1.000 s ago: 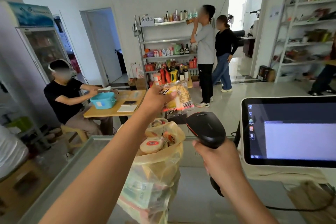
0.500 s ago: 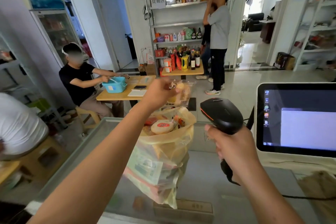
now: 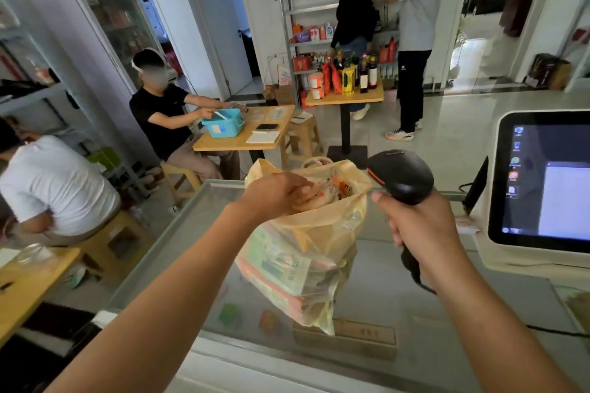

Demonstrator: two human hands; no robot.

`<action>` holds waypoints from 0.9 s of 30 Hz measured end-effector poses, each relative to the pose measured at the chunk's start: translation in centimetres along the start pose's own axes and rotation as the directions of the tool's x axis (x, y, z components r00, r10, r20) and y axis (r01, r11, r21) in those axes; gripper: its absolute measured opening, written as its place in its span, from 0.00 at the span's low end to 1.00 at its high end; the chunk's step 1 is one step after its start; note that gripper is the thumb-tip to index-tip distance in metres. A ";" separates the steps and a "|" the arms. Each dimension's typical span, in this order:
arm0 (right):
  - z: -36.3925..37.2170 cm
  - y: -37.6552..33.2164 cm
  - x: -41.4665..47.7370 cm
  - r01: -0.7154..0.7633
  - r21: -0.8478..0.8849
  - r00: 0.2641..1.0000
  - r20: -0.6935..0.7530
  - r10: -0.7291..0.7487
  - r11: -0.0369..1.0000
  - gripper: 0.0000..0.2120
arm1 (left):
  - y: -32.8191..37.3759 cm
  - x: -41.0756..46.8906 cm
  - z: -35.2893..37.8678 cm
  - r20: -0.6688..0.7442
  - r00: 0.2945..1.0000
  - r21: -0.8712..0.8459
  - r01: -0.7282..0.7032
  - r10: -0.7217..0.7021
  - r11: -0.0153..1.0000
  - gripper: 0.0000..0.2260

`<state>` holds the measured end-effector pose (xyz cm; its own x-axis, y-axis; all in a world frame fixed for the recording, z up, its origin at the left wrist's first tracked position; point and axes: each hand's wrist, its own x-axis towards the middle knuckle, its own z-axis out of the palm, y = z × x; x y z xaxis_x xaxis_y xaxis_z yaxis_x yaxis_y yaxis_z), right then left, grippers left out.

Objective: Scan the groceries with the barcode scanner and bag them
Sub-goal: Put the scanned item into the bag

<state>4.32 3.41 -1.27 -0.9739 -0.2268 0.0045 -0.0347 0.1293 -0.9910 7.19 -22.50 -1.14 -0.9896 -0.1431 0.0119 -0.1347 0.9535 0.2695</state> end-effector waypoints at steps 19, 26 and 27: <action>6.5 -0.6 4.8 -0.015 -0.360 0.999 -0.033 0.003 0.933 0.13 | -3.0 5.8 -3.6 -0.051 0.995 0.130 0.093 -0.087 0.987 0.28; 5.3 -3.4 0.7 0.166 -0.427 0.975 -0.065 -0.214 0.889 0.14 | -5.4 9.0 -1.9 0.128 0.977 0.337 0.119 -0.171 0.934 0.25; 5.2 -3.6 0.4 0.172 -0.441 0.971 -0.077 -0.228 0.881 0.14 | -5.9 9.1 -2.0 0.080 0.984 0.366 0.120 -0.159 0.923 0.19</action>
<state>5.23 -2.14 1.56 -0.9546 -0.1752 0.2407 -0.2969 0.5004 -0.8133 -0.88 -29.96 -0.65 -0.9564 -0.2715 -0.1081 -0.2610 0.9600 -0.1018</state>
